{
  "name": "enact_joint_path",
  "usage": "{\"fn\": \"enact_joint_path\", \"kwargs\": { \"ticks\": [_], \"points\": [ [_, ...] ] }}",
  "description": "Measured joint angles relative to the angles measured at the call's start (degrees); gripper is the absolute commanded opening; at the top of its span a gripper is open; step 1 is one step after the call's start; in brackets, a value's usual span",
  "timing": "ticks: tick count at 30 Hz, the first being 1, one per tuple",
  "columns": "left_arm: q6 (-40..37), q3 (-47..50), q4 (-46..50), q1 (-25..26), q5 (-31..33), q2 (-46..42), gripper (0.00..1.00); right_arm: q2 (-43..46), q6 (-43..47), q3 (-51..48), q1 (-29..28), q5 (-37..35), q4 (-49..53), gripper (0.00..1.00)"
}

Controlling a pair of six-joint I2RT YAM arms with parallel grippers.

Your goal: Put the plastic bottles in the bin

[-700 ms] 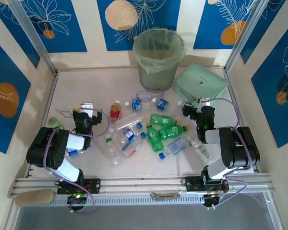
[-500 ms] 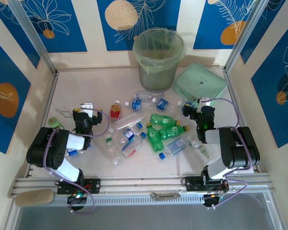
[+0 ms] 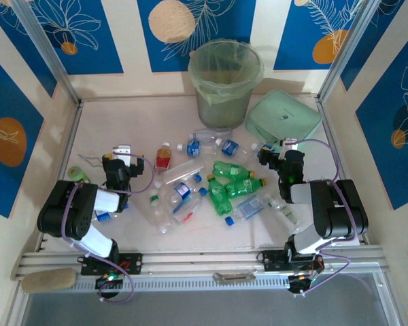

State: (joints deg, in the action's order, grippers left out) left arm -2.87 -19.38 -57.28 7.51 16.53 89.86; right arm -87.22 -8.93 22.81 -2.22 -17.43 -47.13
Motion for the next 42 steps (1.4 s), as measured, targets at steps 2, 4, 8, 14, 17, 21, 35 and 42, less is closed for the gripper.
{"fn": "enact_joint_path", "kwargs": {
  "ticks": [2,4,8,14,17,21,35,42],
  "points": [
    [0.3,-0.1,0.3,-0.5,0.0,0.0,1.0,0.0,0.0,0.0,0.0,0.0,0.0,0.99],
    [0.5,-0.2,0.6,-0.6,-0.1,0.0,1.0,0.0,0.0,0.0,0.0,0.0,0.0,0.99],
    [0.9,-0.2,1.0,-0.6,-0.1,0.0,1.0,0.0,0.0,0.0,0.0,0.0,0.0,0.99],
    [1.0,-0.9,4.1,-0.6,0.0,-1.0,1.0,1.6,1.3,0.2,-1.5,-0.9,2.4,0.99],
    [0.9,-3.8,11.8,-0.4,0.2,-4.8,1.0,6.7,2.1,2.5,-3.5,-2.7,10.4,0.98],
    [2.0,-10.4,20.5,-0.2,0.6,-10.6,1.0,13.1,1.4,10.2,-4.7,-3.9,21.4,0.98],
    [20.9,-21.0,40.0,6.4,-18.9,-16.2,1.0,15.0,-12.9,39.4,-10.5,-1.8,86.5,0.86],
    [22.6,-21.9,43.6,15.2,-22.6,-14.7,1.0,15.5,-22.6,38.4,-9.6,-0.1,105.8,0.88]
  ]
}}
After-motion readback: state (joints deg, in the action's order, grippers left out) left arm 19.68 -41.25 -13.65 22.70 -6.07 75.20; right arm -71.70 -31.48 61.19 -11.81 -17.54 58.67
